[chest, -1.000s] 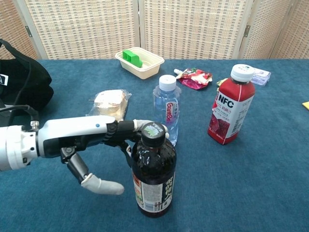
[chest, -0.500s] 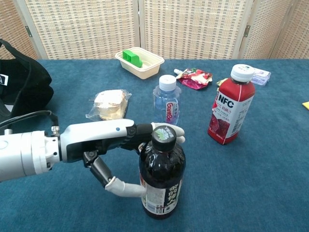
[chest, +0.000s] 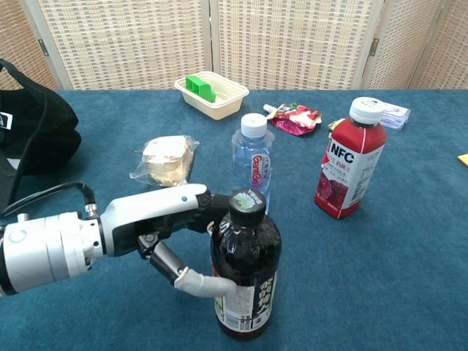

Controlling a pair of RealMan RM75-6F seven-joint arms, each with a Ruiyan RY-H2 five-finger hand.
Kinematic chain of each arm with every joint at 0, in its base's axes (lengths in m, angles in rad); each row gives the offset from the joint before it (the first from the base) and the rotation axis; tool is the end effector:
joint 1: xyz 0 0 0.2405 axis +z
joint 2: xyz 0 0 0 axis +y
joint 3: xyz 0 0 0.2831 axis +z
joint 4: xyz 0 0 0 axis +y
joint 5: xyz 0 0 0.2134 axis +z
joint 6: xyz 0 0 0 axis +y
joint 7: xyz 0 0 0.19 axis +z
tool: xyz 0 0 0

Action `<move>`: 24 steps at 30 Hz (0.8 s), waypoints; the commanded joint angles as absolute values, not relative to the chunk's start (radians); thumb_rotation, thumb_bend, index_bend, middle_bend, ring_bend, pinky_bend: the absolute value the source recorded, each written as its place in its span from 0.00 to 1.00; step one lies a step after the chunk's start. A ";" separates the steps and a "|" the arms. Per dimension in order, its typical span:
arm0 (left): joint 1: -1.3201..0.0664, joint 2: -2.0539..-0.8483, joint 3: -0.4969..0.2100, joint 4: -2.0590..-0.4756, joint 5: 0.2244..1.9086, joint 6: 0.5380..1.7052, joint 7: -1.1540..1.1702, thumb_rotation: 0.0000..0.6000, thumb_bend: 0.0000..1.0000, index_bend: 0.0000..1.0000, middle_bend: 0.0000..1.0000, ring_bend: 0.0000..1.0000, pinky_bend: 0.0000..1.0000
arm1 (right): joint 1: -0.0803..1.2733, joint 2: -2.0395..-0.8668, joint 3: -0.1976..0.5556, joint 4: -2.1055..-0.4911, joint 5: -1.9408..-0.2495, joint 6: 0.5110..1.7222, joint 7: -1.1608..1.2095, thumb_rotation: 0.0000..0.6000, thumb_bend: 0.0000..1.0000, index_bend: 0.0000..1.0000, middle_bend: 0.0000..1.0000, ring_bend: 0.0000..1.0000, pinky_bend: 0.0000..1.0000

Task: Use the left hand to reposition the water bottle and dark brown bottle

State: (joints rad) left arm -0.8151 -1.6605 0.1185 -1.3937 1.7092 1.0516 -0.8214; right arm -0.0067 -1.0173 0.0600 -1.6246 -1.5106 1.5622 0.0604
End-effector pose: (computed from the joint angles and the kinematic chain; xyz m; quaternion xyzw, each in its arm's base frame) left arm -0.1035 0.2935 -0.1104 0.6892 0.5712 0.4454 0.0191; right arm -0.3491 -0.1999 0.2161 0.5685 -0.3752 0.3834 0.6238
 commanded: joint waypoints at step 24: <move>-0.750 -1.471 0.050 -1.371 1.619 1.127 -0.736 1.00 0.22 0.58 0.51 0.51 0.53 | 0.013 -1.025 0.065 -1.645 -1.527 1.549 0.036 1.00 0.09 0.19 0.16 0.05 0.18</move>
State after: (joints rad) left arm -0.7532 -1.4768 0.0547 -1.3760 1.6258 1.1314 -0.7379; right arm 0.0123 -1.0243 0.0652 -1.6449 -1.5271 1.5490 0.0358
